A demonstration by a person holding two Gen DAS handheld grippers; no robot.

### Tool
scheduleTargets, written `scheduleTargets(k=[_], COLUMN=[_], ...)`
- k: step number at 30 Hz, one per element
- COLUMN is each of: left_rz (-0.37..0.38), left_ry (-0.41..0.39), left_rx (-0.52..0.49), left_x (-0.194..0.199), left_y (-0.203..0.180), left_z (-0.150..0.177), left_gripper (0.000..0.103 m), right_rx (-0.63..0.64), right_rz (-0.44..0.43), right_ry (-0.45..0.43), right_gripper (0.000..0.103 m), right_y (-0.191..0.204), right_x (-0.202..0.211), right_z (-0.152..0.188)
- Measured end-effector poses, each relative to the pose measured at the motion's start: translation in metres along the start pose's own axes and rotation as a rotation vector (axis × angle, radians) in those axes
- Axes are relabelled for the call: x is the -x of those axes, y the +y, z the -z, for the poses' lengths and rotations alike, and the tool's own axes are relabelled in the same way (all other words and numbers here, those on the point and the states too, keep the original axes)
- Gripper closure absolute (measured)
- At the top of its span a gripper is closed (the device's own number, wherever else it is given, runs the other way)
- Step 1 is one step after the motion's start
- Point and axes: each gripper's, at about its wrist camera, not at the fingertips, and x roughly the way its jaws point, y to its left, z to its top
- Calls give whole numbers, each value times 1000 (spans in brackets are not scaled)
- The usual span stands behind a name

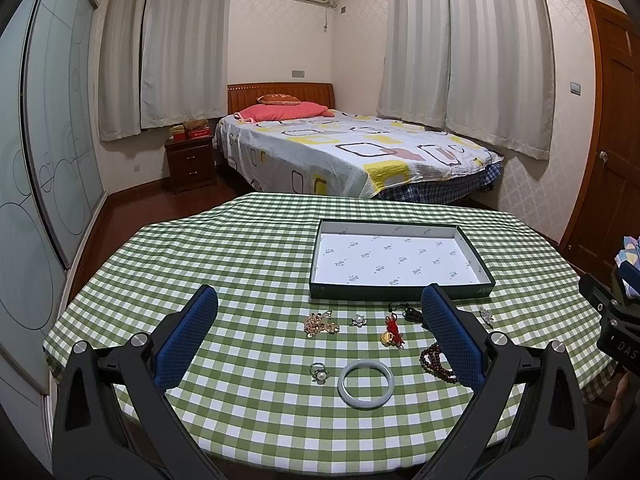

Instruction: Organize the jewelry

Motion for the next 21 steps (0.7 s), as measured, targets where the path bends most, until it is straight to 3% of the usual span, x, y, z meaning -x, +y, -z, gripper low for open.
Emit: scheduleTargets(k=[21], left_rz=[1], left_ry=[0], left_rx=[0], left_x=[0], left_y=[-2], left_z=[1], left_gripper=[4], right_rx=[-1], right_rz=[0], right_ry=[-4], right_gripper=[7], right_y=[0], right_x=[0], right_z=[0])
